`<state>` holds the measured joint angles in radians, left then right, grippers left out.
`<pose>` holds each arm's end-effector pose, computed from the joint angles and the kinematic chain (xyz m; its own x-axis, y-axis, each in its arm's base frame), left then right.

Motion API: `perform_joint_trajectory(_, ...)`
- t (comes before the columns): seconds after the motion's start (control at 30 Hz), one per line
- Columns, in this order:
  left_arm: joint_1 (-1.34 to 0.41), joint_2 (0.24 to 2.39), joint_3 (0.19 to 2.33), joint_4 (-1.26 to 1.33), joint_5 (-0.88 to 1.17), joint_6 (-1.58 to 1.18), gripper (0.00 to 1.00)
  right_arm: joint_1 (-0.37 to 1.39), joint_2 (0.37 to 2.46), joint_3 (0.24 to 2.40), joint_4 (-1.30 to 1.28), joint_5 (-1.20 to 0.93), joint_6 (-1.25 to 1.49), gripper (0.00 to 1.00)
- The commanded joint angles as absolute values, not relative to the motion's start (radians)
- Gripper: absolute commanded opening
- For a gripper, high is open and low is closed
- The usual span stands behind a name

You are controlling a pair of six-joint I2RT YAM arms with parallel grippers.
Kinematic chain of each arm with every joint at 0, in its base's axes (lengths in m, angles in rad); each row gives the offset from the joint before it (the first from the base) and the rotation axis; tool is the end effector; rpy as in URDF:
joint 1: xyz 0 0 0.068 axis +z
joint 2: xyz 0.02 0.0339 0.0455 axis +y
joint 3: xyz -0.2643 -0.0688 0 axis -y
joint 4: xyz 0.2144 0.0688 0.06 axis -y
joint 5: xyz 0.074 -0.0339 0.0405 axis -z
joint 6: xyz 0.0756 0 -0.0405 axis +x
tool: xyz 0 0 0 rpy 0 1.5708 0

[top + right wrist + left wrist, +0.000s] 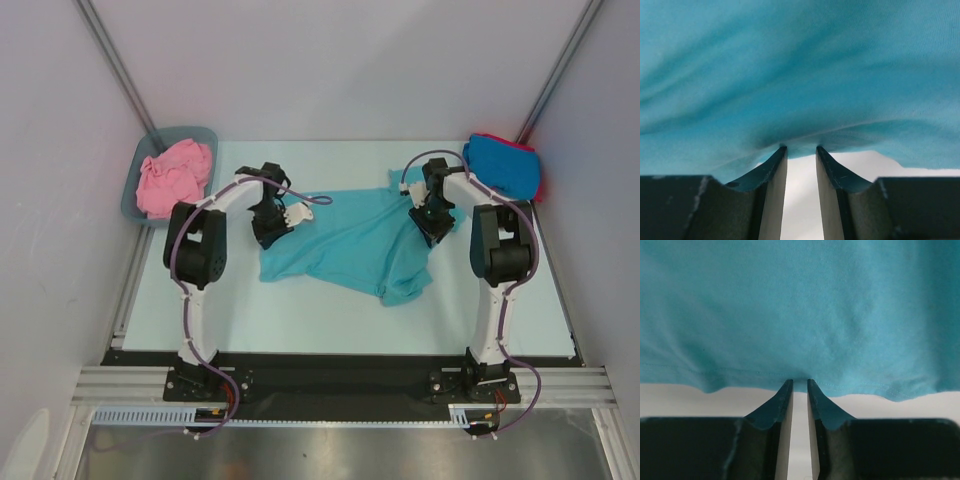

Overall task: Fold and stack the t-shirts
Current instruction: Flatten the tshirt out

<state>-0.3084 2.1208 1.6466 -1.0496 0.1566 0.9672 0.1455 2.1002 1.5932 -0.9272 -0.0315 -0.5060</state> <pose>0.3616 -0.1276 0.1458 -0.2876 0.9451 -0.1549 0.9577 0.2833 -0.0497 0.3859 0.0590 0.1418 -0.7851 -0.6047 -0.1342 -0.6056 0.7949 -0.0387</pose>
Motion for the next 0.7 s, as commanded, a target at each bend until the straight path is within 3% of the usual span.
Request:
perform_joint_trajectory(0.0, -0.325, 2.14, 1.687, -1.028, 0.135, 0.968, 0.21, 0.141, 2.117, 1.614, -0.899, -0.022, -0.502, 0.35)
perform_joint_trajectory(0.27, -0.341, 2.192, 1.687, -0.982, 0.005, 0.959, 0.0, 0.141, 2.144, 1.629, -0.862, 0.032, -0.497, 0.3)
perform_joint_trajectory(0.67, -0.341, 2.195, 1.617, -0.888, -0.189, 1.0, 0.0, 0.048, 2.172, 1.594, -0.807, 0.146, -0.543, 0.29)
